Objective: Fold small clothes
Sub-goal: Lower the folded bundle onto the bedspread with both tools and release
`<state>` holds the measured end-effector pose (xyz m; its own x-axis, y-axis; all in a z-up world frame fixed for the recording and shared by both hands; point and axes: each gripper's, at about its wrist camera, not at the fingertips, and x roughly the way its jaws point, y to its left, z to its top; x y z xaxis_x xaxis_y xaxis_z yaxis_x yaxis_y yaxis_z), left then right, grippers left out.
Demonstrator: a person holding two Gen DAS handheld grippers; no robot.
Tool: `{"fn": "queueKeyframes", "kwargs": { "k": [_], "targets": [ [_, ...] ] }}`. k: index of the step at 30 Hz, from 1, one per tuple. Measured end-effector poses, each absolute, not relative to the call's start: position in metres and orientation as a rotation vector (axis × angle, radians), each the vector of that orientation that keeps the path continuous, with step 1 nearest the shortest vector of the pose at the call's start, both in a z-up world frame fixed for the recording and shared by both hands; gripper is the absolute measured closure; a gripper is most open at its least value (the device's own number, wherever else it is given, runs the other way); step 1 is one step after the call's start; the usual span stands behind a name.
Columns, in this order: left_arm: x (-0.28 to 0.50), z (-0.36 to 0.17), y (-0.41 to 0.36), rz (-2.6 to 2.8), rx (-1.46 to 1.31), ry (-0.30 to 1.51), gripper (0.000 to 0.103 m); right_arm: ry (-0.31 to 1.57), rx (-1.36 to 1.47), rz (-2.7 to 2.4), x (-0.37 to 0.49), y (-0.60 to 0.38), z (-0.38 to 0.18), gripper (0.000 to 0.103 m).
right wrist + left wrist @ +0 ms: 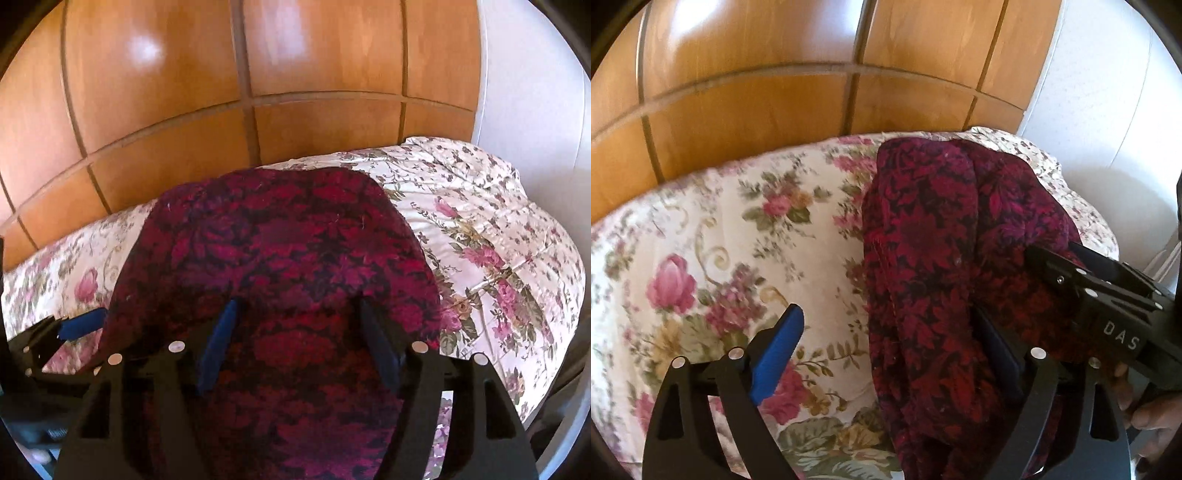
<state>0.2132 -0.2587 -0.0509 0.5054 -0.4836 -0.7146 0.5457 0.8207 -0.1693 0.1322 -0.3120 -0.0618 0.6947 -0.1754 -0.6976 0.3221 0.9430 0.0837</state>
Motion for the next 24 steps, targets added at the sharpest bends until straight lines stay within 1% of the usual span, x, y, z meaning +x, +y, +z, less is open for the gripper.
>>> {"fn": "queueKeyframes", "kwargs": {
  "k": [3, 4, 5, 6, 7, 11, 14, 24],
  "targets": [
    [0.202, -0.042, -0.257, -0.585, 0.101, 0.801, 0.01, 0.745, 0.192, -0.295, 0.128, -0.308, -0.056, 0.031],
    [0.199, -0.04, -0.256, -0.579, 0.106, 0.793, 0.01, 0.741, 0.19, -0.299, 0.126, -0.308, -0.054, 0.028],
    [0.196, -0.038, -0.256, -0.573, 0.113, 0.783, 0.01, 0.736, 0.198, -0.298, 0.123, -0.307, -0.052, 0.024],
    [0.191, -0.035, -0.255, -0.569, 0.121, 0.771, 0.009, 0.736, 0.205, -0.29, 0.121, -0.306, -0.05, 0.013],
    [0.187, -0.032, -0.255, -0.562, 0.133, 0.757, 0.009, 0.738, 0.211, -0.28, 0.12, -0.305, -0.048, 0.008],
    [0.168, -0.016, -0.253, -0.531, 0.185, 0.685, 0.009, 0.718, 0.196, -0.299, 0.107, -0.295, -0.036, 0.004],
    [0.16, -0.007, -0.245, -0.525, 0.154, 0.675, 0.006, 0.689, 0.216, -0.326, 0.093, -0.292, -0.027, 0.003],
    [0.133, 0.001, -0.219, -0.484, 0.125, 0.65, 0.004, 0.61, 0.197, -0.424, 0.051, -0.266, -0.007, 0.003]
  ]
}}
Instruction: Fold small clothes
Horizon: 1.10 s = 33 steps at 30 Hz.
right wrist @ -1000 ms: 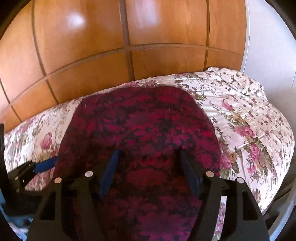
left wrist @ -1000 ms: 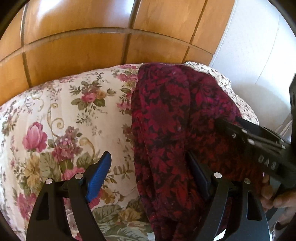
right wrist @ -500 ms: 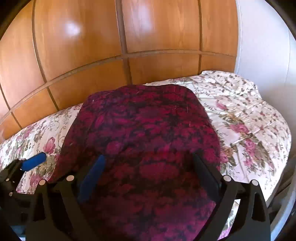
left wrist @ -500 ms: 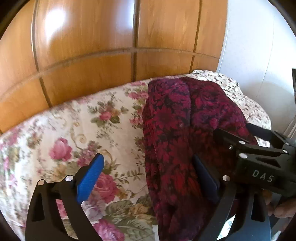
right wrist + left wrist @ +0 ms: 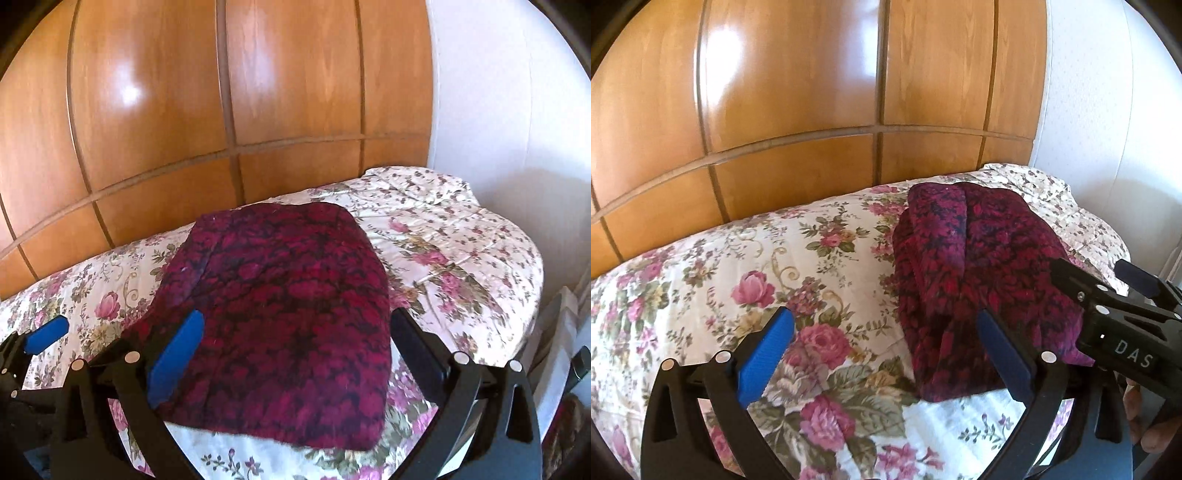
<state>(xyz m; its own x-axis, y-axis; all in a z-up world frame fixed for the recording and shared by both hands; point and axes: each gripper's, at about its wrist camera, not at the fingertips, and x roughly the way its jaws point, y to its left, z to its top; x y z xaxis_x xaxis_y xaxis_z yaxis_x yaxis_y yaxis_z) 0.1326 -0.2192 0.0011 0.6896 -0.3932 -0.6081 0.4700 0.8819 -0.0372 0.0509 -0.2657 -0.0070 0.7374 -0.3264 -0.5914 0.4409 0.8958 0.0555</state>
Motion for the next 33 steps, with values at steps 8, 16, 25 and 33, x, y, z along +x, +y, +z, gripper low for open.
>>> {"fn": "queueKeyframes", "kwargs": {
  "k": [8, 16, 25, 33],
  "targets": [
    [0.111, 0.002, -0.208, -0.463, 0.136, 0.635, 0.004, 0.598, 0.217, -0.447, 0.028, -0.254, -0.007, 0.003],
    [0.109, 0.004, -0.187, -0.446, 0.051, 0.656, 0.004, 0.56, 0.225, -0.508, 0.001, -0.253, 0.0, 0.002],
    [0.096, 0.015, -0.177, -0.417, 0.062, 0.607, 0.004, 0.597, 0.208, -0.511, -0.008, -0.243, -0.008, 0.002],
    [0.092, 0.018, -0.172, -0.395, 0.05, 0.592, 0.004, 0.582, 0.194, -0.507, -0.009, -0.236, -0.005, 0.002]
  ]
}}
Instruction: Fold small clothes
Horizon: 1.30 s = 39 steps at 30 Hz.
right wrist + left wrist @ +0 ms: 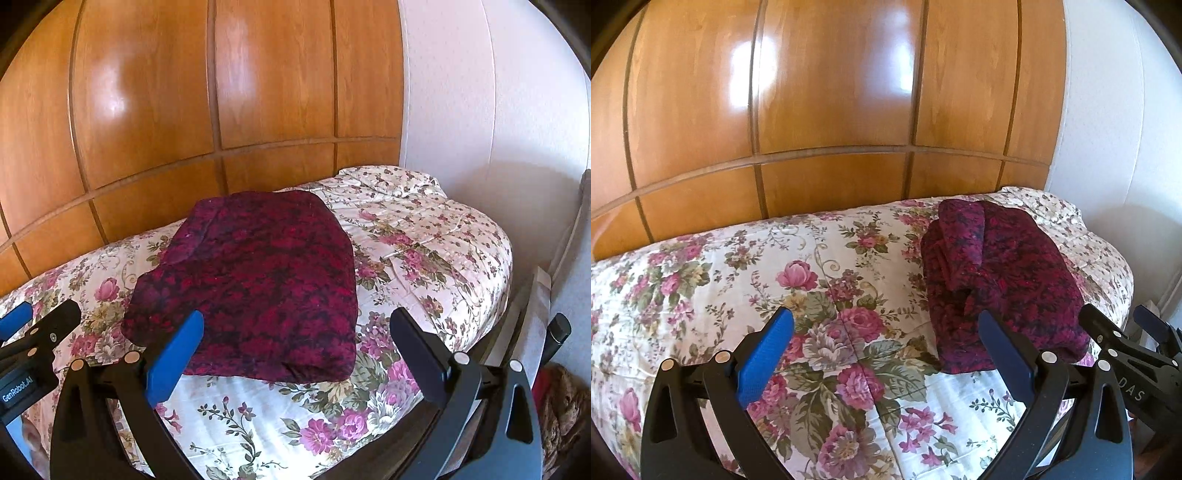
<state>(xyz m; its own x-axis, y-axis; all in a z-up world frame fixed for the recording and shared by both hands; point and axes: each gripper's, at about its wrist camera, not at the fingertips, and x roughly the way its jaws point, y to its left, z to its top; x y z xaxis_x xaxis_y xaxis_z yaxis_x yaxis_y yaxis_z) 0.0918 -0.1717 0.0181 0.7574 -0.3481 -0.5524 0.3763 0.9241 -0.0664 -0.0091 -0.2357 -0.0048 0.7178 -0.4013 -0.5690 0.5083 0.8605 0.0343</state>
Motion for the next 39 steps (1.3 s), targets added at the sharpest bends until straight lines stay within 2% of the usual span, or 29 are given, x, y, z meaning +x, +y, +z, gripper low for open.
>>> {"fn": "queueKeyframes", "kwargs": {
  "k": [39],
  "targets": [
    [0.082, 0.024, -0.166, -0.337, 0.063, 0.544, 0.004, 0.588, 0.195, -0.466, -0.002, -0.225, -0.005, 0.002]
  ]
}}
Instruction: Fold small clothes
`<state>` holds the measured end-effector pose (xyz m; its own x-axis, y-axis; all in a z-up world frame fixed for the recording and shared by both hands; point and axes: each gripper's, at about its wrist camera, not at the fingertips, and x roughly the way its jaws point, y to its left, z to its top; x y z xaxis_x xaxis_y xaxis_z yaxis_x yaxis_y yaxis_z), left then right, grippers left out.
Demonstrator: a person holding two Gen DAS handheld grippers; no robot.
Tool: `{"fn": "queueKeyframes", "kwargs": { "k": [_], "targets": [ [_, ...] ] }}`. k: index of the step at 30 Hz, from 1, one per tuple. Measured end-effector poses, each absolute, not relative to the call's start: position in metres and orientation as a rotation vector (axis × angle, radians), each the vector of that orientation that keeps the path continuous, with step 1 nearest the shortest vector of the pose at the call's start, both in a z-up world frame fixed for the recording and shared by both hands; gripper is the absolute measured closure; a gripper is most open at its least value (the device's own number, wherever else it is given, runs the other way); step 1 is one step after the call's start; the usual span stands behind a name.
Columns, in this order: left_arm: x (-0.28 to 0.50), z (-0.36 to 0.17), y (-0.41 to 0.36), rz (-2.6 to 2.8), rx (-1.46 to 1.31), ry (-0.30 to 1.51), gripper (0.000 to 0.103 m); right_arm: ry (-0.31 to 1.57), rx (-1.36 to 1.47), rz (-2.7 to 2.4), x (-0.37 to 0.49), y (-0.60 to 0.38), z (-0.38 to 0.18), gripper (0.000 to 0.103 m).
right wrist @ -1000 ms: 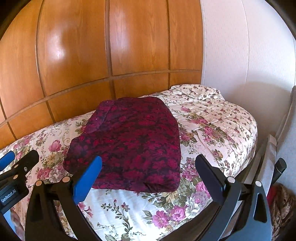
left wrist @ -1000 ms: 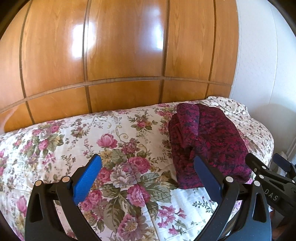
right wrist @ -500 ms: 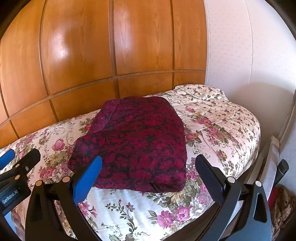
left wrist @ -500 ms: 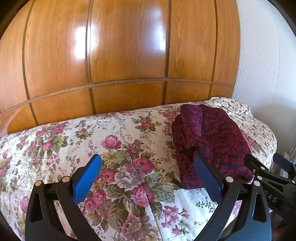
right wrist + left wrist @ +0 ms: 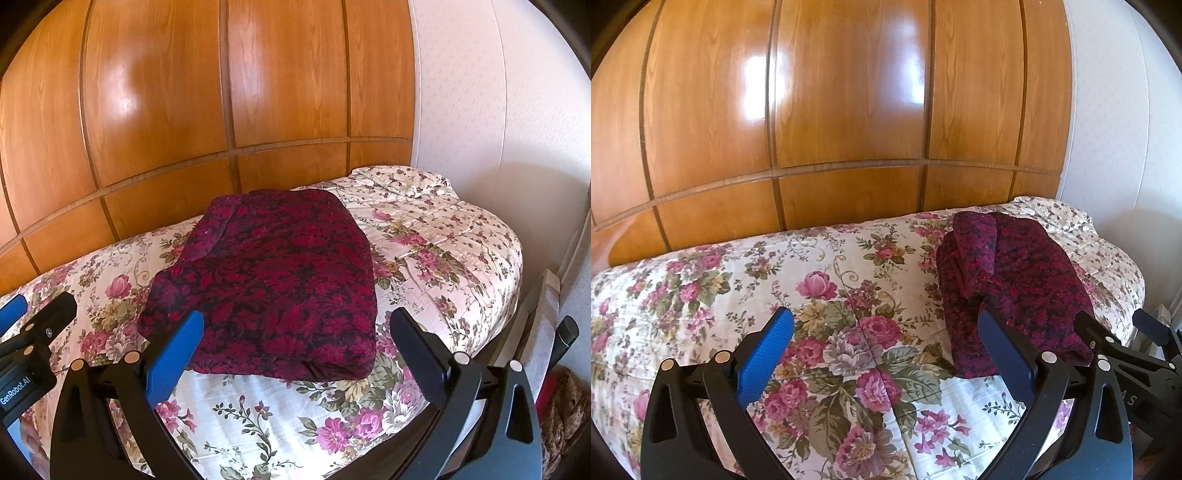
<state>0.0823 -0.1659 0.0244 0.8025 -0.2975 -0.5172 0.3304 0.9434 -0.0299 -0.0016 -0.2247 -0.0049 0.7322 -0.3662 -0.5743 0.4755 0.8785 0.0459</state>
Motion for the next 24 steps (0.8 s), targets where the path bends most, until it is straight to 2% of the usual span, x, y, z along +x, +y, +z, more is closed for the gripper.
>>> {"fn": "queueKeyframes", "kwargs": {
  "k": [24],
  "targets": [
    [0.088, 0.016, -0.169, -0.336, 0.042, 0.583, 0.004, 0.593, 0.201, -0.471, 0.0, -0.228, -0.008, 0.002]
  ]
}}
